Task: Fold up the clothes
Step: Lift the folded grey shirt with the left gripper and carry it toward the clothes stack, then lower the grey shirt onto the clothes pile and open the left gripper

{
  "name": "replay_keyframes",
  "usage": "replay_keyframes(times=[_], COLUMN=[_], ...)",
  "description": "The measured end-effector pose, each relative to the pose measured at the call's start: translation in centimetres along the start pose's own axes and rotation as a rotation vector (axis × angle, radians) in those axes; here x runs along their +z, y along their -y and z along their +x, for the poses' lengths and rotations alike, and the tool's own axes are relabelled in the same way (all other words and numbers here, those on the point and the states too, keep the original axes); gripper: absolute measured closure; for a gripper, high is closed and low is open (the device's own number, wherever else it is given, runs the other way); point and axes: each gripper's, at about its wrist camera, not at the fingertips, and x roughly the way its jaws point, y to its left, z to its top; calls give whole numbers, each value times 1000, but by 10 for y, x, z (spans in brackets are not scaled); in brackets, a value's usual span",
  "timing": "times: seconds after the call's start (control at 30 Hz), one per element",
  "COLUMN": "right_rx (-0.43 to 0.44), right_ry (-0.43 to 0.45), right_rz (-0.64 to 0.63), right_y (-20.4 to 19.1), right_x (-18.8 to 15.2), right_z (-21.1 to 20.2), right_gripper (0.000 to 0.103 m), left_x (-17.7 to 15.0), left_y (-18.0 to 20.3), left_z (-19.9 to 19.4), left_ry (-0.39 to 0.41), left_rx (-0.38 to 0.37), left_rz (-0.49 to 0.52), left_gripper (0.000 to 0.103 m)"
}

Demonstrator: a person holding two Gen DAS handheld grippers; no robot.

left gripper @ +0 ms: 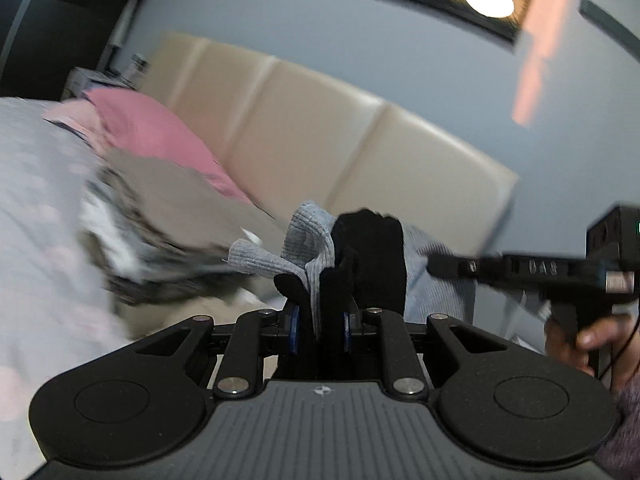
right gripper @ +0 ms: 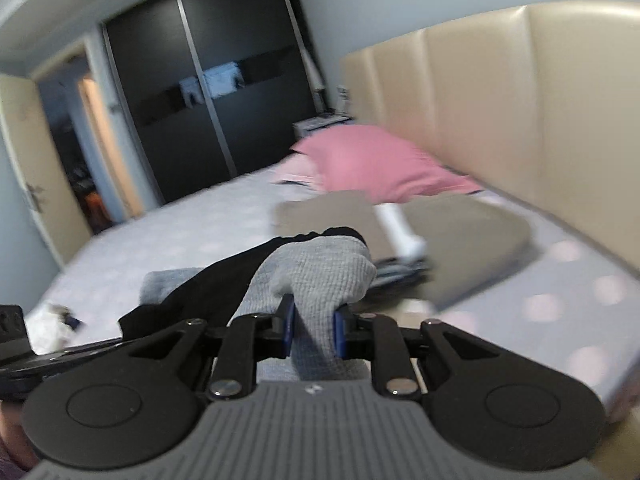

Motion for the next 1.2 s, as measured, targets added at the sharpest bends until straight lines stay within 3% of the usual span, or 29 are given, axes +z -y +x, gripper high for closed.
replay_keyframes(times=[0.1, 0.27, 0.47, 0.63, 0.73, 0.8, 1.0, 1.1, 1.17, 1.2], right_rx=[-56, -88, -75, -86, -113, -140, -198, -195, -156, -136], right_ry=[-39, -105, -158, -234, -249, -258, -198, -159, -153, -157], right_rz=[8, 21, 52, 62, 69, 85, 81, 94, 88, 78], right_y=[30, 63, 76, 85, 85, 87, 91, 93, 89, 86], right_x=[4, -1, -9, -24, -33, -36, -29, -29, -35, -39], right_z=[10, 78, 165, 226, 243, 249, 211, 179, 161, 155], right_gripper=[82, 82, 82, 82, 76, 69, 59, 60, 71, 71], left_x=[-12, -13, -14, -26, -32, -30, -10, -3, -5, -7], left_y=[2, -24, -70, -99, -108, -112, -112, -102, -93, -89], left_z=[27, 73, 118, 138, 145, 143, 112, 96, 98, 99], left_ry=[-47, -114, -208, -280, -311, -310, -247, -192, -202, -208], left_rx=[-3, 58, 130, 147, 167, 180, 250, 267, 223, 200], left_rz=[11, 45, 27, 9, -10, -9, 0, 42, 42, 42], left_gripper=[87, 87, 87, 86, 78, 68, 62, 65, 70, 70])
